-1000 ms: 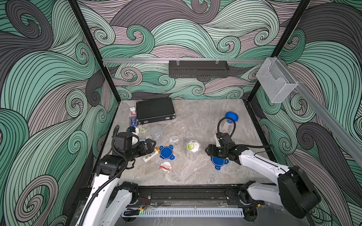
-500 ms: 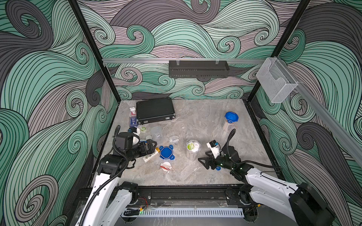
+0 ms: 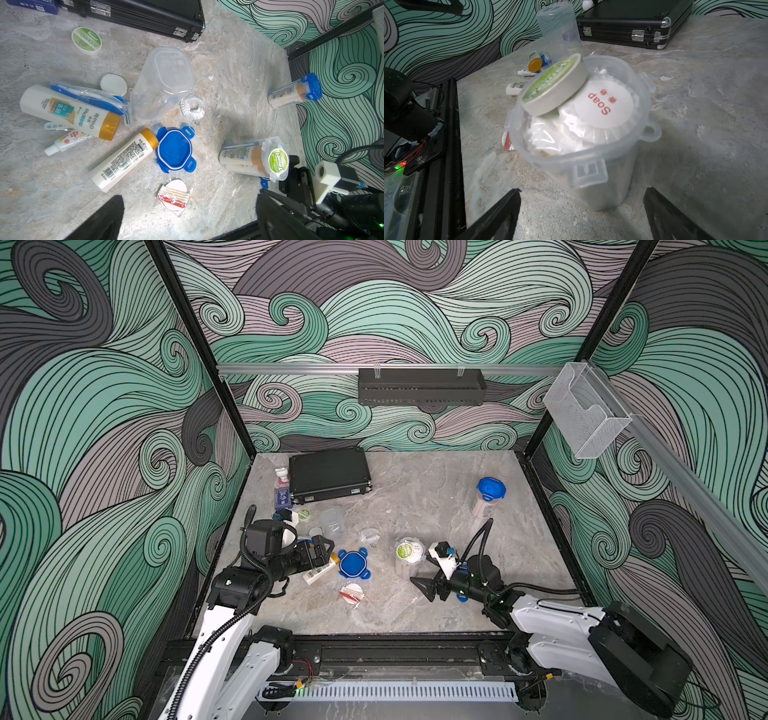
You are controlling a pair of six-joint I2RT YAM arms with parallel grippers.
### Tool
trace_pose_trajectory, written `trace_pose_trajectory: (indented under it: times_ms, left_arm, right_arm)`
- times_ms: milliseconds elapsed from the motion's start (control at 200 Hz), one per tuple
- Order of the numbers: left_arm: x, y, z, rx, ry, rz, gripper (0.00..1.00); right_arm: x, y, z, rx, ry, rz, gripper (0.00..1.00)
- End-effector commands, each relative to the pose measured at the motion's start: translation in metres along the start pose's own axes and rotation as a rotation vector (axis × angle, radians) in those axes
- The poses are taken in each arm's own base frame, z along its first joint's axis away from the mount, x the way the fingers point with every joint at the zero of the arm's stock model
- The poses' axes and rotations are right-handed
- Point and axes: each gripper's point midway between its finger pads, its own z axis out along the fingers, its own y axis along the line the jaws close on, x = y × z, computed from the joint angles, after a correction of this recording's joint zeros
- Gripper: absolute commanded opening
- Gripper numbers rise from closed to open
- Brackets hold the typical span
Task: Take out toiletry kits
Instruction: Pick up the container from the center of the board.
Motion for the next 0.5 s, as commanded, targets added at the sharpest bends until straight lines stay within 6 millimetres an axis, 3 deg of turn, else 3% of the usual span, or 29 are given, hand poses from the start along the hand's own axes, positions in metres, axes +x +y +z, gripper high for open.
trace_pose_trajectory:
  times_ms: [0, 245, 495]
  left_arm:
    - [-0.003, -0.002, -0.001, 0.012, -0.013, 0.010, 0.99]
    - [-0.003, -0.002, -0.003, 0.011, -0.023, 0.013, 0.99]
    - [-0.003, -0.001, -0.003, 0.004, -0.021, 0.012, 0.99]
  right_arm:
    - [-0.020, -0.001, 0.004, 0.019, -0.090, -0.076, 0.94]
    - [-0.013, -0.007, 0.018, 0.037, -0.099, -0.091, 0.93]
    - [-0.016, -0.007, 0.036, 0.025, -0.152, -0.122, 0.84]
